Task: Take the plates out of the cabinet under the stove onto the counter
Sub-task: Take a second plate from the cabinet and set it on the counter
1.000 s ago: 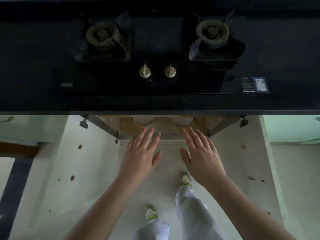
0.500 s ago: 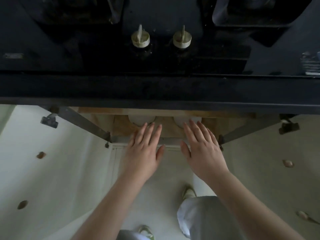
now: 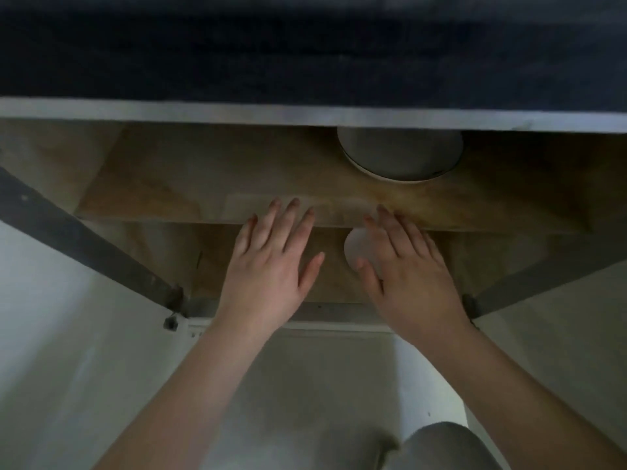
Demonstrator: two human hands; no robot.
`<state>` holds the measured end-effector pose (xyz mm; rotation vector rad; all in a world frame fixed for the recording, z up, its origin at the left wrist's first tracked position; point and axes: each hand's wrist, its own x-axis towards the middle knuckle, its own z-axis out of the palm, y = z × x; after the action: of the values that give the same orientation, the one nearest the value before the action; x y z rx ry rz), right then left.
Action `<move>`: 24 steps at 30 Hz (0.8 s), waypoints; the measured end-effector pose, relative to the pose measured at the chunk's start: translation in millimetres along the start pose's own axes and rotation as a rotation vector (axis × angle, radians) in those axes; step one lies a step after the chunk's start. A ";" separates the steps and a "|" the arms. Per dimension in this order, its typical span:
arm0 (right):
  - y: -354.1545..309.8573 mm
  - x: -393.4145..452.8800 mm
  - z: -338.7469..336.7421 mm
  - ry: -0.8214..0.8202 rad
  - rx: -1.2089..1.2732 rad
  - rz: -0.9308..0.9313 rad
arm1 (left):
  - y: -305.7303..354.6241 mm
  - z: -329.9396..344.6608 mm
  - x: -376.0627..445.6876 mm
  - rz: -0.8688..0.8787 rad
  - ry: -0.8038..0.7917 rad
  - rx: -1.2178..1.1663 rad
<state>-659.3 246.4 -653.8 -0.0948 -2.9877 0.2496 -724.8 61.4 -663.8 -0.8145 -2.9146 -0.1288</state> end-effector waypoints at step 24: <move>24.8 66.4 24.8 0.199 -0.105 0.008 | 1.4 30.6 62.1 0.093 0.181 -0.101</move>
<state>-727.3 271.7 -673.3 -0.1343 -2.8011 0.0788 -779.4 97.8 -685.9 -0.9012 -2.7146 -0.3265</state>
